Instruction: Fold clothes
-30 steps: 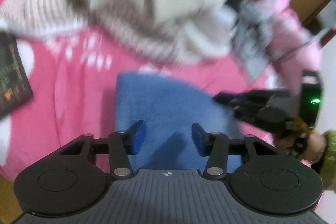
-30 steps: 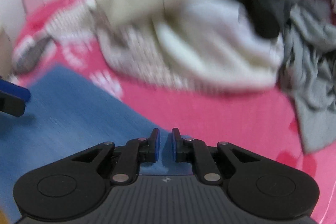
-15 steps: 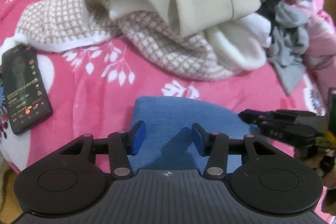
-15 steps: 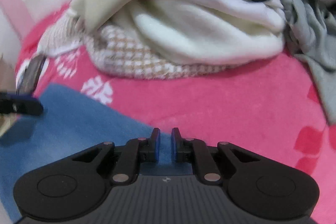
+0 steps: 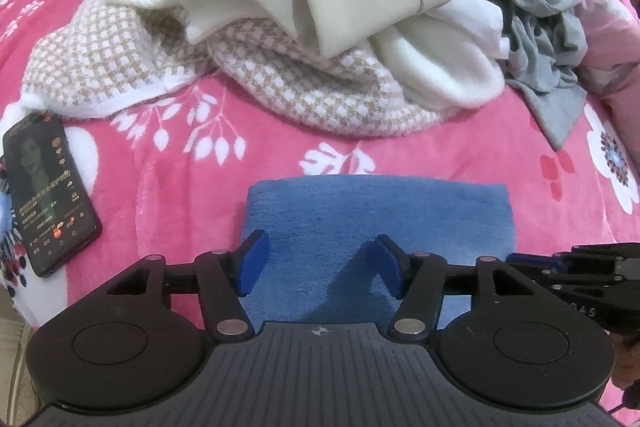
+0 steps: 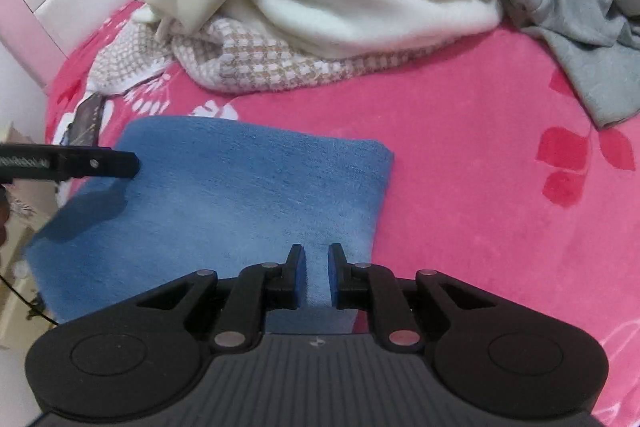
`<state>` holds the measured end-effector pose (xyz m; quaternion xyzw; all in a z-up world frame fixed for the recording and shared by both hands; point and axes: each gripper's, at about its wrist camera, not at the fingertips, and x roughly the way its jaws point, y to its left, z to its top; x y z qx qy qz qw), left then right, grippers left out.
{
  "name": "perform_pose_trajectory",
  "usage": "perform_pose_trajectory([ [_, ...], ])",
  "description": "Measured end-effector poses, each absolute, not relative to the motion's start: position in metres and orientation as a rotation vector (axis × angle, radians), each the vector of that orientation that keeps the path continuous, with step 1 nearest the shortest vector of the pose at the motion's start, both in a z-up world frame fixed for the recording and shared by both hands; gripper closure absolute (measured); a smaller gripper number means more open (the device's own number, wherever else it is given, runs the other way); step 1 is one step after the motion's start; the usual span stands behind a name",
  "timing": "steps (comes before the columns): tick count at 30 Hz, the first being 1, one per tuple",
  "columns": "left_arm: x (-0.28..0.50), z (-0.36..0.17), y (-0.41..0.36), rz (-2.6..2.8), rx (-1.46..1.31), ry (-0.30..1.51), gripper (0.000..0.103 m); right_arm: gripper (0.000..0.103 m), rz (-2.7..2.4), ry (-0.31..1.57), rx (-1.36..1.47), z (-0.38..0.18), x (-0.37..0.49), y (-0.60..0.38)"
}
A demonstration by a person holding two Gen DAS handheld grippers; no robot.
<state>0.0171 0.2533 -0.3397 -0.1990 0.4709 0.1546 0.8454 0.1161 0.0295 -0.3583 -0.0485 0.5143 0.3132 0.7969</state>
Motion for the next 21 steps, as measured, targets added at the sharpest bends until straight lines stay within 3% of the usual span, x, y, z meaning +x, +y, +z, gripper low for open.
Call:
perform_pose_trajectory([
  [7, 0.022, -0.338, 0.253, 0.311, -0.410, 1.040, 0.042, 0.089, 0.638, 1.091, -0.005, -0.314, 0.078, 0.012],
  [16, 0.019, -0.342, 0.248, 0.267, -0.329, 1.079, 0.041, 0.089, 0.566, 1.097, -0.184, -0.339, 0.045, 0.037],
  [21, 0.019, -0.343, 0.250, 0.255, -0.325, 1.090, 0.041, 0.089, 0.599, 1.034, -0.128, -0.297, 0.018, 0.027],
])
